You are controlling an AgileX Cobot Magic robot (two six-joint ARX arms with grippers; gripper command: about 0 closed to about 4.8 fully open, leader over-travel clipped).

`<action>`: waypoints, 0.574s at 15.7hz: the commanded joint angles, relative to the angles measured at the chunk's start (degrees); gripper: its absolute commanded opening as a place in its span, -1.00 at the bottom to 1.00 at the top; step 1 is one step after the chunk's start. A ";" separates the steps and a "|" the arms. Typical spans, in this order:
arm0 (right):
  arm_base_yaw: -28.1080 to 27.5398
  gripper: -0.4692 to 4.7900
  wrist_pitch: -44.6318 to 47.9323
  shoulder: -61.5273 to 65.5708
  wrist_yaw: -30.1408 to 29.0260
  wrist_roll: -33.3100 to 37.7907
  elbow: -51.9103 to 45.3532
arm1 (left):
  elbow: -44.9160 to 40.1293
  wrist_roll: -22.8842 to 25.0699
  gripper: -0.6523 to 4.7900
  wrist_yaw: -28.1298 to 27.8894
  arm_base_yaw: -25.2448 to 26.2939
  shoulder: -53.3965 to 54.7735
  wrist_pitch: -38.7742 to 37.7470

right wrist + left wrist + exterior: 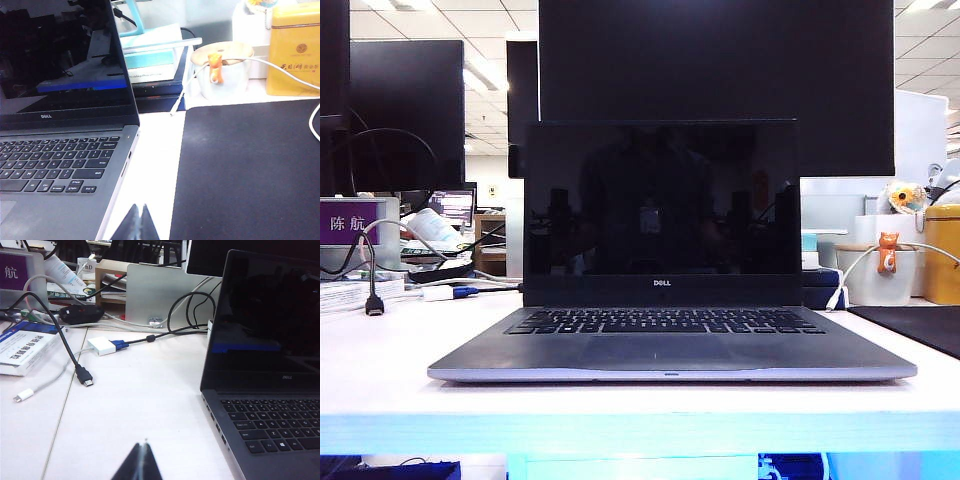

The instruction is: Close the lid of the gray laptop.

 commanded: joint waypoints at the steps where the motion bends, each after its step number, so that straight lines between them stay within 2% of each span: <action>1: 0.00 -0.83 1.75 -0.04 -0.55 0.33 -0.11 | 0.07 -8.22 -0.78 2.38 0.20 -0.09 7.26; 3: 0.00 -0.83 3.78 -0.04 -1.03 3.28 -0.09 | 0.31 -10.21 -0.78 7.91 0.20 -0.09 10.01; 6: 0.02 -0.83 4.48 -0.04 -2.84 3.52 0.02 | 1.90 -10.51 -0.78 6.32 0.20 -0.04 2.36; 9: 0.04 -0.83 4.48 -0.04 -4.20 8.57 0.15 | 6.08 -7.37 -0.78 2.29 0.20 0.22 -3.34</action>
